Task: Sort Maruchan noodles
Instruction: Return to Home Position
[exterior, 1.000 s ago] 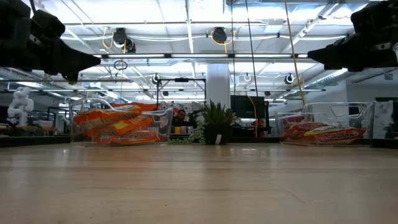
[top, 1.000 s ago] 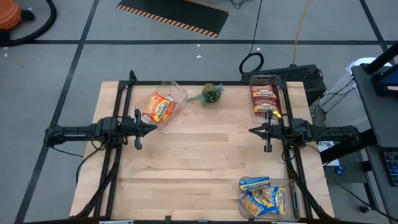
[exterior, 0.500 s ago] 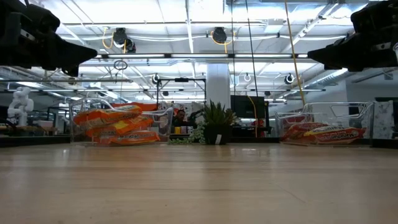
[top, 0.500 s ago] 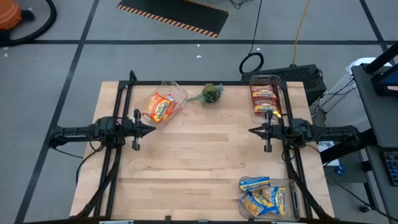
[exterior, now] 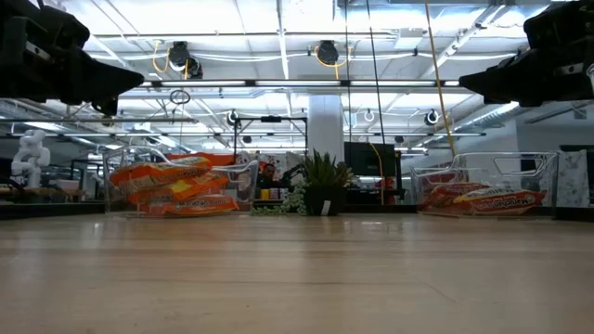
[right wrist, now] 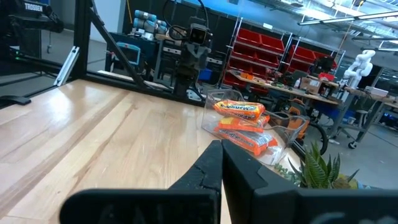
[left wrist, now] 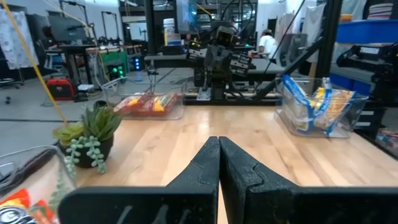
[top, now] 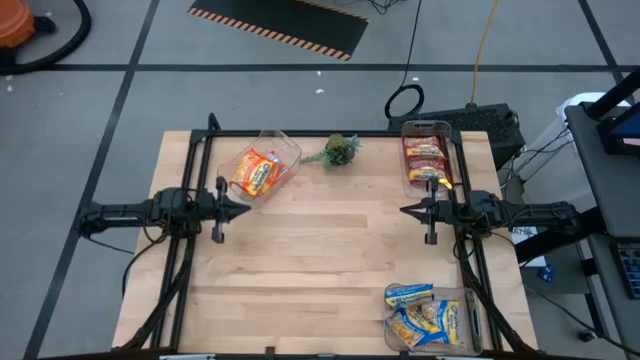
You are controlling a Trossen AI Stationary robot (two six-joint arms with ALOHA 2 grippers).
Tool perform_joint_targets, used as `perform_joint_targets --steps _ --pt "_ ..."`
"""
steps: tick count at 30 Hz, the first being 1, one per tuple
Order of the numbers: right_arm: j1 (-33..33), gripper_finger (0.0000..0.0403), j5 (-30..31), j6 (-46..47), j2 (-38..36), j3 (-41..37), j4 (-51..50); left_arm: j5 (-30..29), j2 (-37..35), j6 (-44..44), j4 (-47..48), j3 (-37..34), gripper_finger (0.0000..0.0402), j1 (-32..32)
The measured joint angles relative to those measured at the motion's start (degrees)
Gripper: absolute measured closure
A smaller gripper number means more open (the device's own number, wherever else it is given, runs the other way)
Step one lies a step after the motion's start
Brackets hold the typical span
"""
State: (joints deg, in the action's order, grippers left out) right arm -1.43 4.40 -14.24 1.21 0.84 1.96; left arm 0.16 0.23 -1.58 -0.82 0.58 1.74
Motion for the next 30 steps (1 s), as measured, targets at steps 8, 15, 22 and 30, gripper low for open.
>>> perform_joint_targets --steps 8,15,22,30 --pt "0.0 0.0403 0.0 0.02 0.0 0.0 0.0 0.0 0.0 -0.45 -0.41 -0.02 0.0398 -0.81" --pt "-0.01 0.0403 0.0 0.02 0.0 0.0 0.0 -0.01 0.04 1.94 -0.52 -0.02 0.0395 -0.81" --pt "-0.01 0.0403 0.0 0.02 0.0 0.0 0.0 -0.04 0.04 1.88 -0.59 -0.02 0.0391 -0.81" --pt "0.0 0.0403 0.0 0.02 0.0 0.0 0.0 -0.04 0.04 1.88 -0.65 -0.02 0.039 -0.81"
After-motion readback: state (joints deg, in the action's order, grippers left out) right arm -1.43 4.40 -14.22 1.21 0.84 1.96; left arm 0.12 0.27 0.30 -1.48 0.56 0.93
